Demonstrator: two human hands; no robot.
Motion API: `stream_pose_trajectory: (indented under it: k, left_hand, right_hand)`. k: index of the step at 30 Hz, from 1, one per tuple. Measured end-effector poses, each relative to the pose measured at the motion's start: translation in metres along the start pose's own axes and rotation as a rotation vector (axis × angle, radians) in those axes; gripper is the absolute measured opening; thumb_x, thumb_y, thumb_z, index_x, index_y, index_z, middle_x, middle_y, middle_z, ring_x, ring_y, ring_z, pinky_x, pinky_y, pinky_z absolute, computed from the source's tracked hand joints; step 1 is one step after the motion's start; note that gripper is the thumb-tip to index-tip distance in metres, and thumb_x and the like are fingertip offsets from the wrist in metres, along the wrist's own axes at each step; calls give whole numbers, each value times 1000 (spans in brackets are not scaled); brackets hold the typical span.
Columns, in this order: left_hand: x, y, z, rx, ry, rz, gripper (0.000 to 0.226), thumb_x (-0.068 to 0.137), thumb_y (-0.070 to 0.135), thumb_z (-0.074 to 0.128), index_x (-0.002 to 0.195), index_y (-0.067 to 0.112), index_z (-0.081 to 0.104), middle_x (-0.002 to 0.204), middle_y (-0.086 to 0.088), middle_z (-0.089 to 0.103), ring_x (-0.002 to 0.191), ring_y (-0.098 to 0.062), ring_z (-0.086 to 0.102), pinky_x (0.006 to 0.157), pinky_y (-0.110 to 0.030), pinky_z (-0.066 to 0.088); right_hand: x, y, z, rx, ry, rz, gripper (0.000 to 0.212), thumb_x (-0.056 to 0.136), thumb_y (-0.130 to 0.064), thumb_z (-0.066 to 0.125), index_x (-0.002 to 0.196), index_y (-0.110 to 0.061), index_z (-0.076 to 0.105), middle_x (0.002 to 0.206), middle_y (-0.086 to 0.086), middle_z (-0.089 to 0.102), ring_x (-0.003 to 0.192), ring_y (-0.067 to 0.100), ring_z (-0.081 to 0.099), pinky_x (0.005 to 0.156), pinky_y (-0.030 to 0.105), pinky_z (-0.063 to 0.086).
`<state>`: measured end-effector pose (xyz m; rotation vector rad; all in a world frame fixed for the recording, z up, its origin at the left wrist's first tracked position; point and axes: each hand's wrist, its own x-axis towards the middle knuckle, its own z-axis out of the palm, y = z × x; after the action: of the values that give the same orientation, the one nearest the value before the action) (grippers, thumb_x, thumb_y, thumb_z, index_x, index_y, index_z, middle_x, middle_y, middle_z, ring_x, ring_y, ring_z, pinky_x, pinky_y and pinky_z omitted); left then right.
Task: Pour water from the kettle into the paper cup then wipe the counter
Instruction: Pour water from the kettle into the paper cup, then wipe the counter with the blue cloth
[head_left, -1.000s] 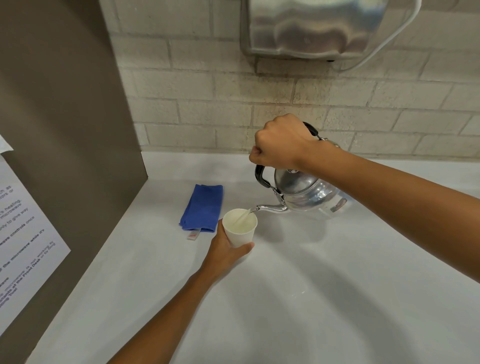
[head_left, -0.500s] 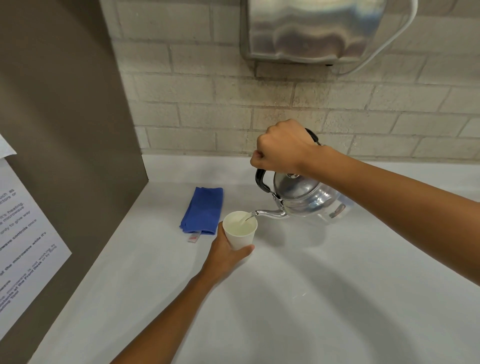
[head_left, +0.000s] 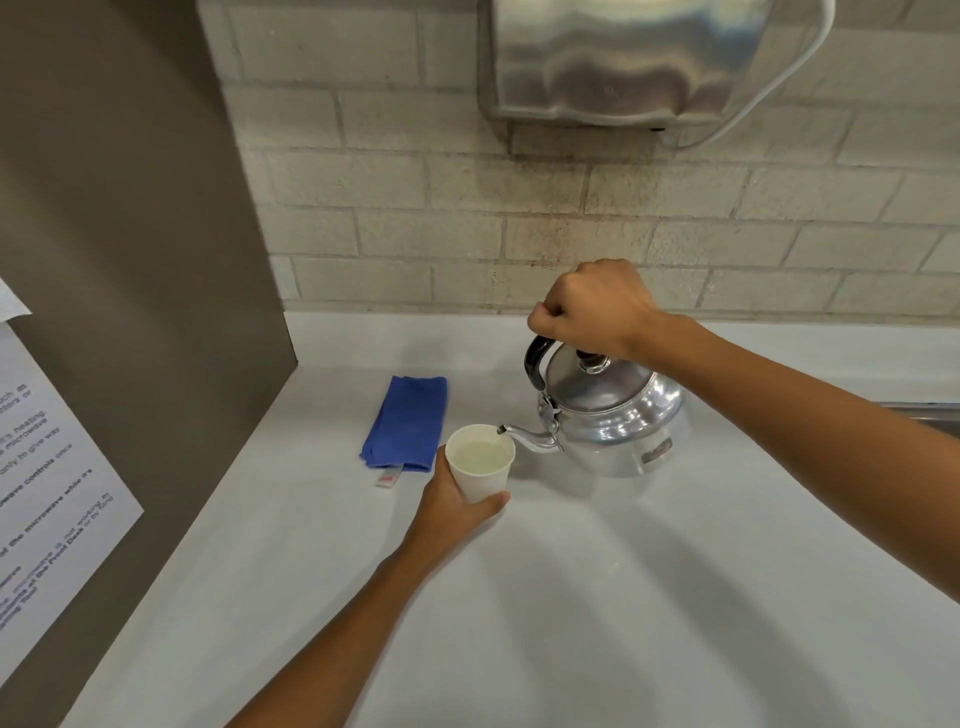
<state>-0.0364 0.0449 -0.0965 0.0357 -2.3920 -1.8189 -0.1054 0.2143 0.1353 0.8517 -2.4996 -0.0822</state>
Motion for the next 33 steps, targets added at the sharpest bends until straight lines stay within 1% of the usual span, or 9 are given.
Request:
stream_pose_trajectory:
  k: [4, 7, 9, 11, 14, 19, 23, 28, 33]
  left_hand:
    - [1, -1, 1, -1, 6, 3, 81, 62, 28, 83, 120, 35, 27, 110, 16, 46, 97, -6, 51, 65, 3, 42]
    - [1, -2, 1, 6, 18, 0, 83, 62, 28, 83, 123, 30, 28, 116, 9, 46, 100, -9, 49, 67, 2, 43]
    - [0, -2, 1, 10, 18, -3, 85, 62, 28, 83, 126, 27, 28, 117, 7, 46, 101, -10, 49, 66, -3, 44]
    - [1, -2, 1, 8, 15, -12, 86, 62, 28, 83, 129, 24, 28, 119, 5, 46, 105, -12, 48, 74, -10, 40]
    - [1, -2, 1, 13, 6, -26, 87, 63, 28, 82, 130, 23, 28, 120, 4, 47, 108, -14, 48, 82, -22, 40]
    - [-1, 0, 1, -2, 0, -31, 84, 63, 30, 82, 129, 23, 32, 120, 5, 49, 108, -11, 50, 75, -9, 42]
    - [-2, 0, -1, -19, -15, -44, 79, 63, 30, 82, 123, 32, 31, 117, 10, 49, 105, -7, 49, 81, -15, 39]
    - [-3, 1, -1, -18, -24, -40, 80, 63, 30, 82, 126, 29, 32, 118, 10, 49, 103, -4, 51, 71, 0, 44]
    - [-3, 2, -2, -13, -25, -42, 78, 63, 28, 82, 122, 34, 31, 114, 16, 47, 102, -1, 50, 69, 3, 42]
  right_hand:
    - [-8, 22, 15, 168, 9, 173, 53, 83, -26, 51, 37, -17, 26, 36, -4, 25, 37, 13, 23, 48, 24, 27]
    - [-13, 39, 31, 344, -5, 365, 52, 81, -29, 54, 37, -18, 29, 37, -4, 26, 38, 13, 24, 46, 25, 22]
    - [-15, 50, 43, 451, -11, 491, 48, 81, -30, 55, 40, -15, 34, 39, -2, 28, 39, 14, 26, 47, 26, 22]
    - [-16, 57, 54, 523, -10, 594, 44, 81, -30, 55, 43, -14, 40, 40, 0, 31, 40, 15, 28, 48, 27, 24]
    - [-13, 63, 66, 581, 9, 686, 44, 81, -28, 54, 41, -15, 40, 39, 0, 33, 39, 15, 29, 46, 26, 25]
    - [-1, 67, 78, 574, 49, 762, 45, 79, -26, 53, 38, -15, 39, 38, 0, 32, 38, 16, 29, 46, 26, 25]
    - [9, 69, 87, 554, 33, 774, 43, 79, -26, 52, 39, -15, 41, 39, 0, 33, 39, 16, 30, 45, 24, 25]
    - [16, 65, 96, 545, -14, 759, 43, 80, -27, 52, 40, -16, 39, 41, 1, 35, 40, 17, 31, 46, 24, 25]
    - [23, 57, 100, 516, -31, 733, 44, 80, -26, 52, 40, -15, 36, 41, 1, 34, 40, 17, 31, 45, 25, 24]
